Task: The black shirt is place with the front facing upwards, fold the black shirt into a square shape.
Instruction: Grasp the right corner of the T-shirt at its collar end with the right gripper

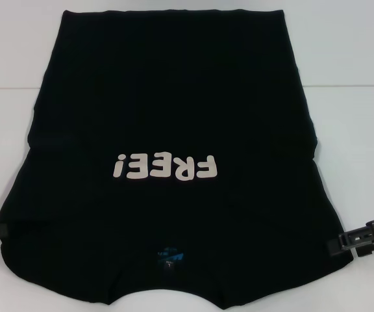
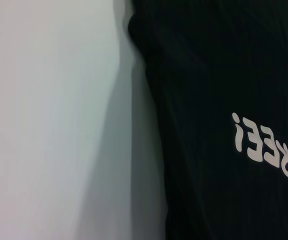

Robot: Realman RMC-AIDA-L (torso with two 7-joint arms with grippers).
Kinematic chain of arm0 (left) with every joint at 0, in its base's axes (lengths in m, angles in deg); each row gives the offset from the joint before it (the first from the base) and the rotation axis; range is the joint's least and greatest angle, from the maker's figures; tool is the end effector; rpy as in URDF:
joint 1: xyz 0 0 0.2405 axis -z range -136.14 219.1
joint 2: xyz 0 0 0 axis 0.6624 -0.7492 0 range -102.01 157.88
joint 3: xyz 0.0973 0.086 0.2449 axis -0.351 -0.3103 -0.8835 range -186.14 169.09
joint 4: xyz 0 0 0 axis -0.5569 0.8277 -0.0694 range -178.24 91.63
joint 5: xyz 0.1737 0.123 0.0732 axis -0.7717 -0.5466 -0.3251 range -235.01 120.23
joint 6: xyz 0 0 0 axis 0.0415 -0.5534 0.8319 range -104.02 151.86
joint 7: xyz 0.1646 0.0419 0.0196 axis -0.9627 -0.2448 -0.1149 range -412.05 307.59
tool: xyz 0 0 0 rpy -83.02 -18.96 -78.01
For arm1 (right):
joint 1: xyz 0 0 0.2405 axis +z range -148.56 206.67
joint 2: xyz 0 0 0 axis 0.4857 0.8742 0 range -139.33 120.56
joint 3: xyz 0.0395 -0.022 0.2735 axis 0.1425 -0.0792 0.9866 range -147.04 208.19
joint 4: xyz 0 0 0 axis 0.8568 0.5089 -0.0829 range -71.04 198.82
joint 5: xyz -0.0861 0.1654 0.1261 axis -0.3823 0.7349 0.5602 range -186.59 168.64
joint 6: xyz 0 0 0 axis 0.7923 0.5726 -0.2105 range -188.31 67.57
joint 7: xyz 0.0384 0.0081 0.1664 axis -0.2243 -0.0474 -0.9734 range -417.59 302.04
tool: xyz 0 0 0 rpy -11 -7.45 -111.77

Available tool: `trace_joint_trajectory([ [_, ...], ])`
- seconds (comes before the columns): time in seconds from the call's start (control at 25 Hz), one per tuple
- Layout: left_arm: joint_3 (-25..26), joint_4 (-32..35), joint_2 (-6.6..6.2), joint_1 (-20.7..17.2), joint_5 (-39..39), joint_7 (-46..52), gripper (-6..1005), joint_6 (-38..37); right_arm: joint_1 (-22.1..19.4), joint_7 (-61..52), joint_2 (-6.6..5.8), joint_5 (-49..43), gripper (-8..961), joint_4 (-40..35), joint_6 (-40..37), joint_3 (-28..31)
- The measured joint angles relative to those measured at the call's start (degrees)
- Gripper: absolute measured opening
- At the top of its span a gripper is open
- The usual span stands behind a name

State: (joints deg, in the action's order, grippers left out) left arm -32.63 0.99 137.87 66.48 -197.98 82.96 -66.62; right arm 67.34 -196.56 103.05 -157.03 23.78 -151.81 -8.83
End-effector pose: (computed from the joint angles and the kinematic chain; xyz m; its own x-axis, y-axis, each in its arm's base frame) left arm -0.4023 0.3245 0.0711 0.0228 0.9080 0.4183 0.9974 0.0077 -0.0710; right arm 0.3260 0.3716 0.0040 0.2384 -0.9695 -0.0563 -0.9615 -0.2275 -0.1538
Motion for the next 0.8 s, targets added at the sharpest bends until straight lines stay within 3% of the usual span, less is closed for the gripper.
trace_joint_trajectory([
  [0.8, 0.7, 0.0, 0.11, 0.2, 0.1, -0.5, 10, 0.1, 0.6, -0.9, 0.87, 0.0, 845, 0.1, 2.1, -2.5],
])
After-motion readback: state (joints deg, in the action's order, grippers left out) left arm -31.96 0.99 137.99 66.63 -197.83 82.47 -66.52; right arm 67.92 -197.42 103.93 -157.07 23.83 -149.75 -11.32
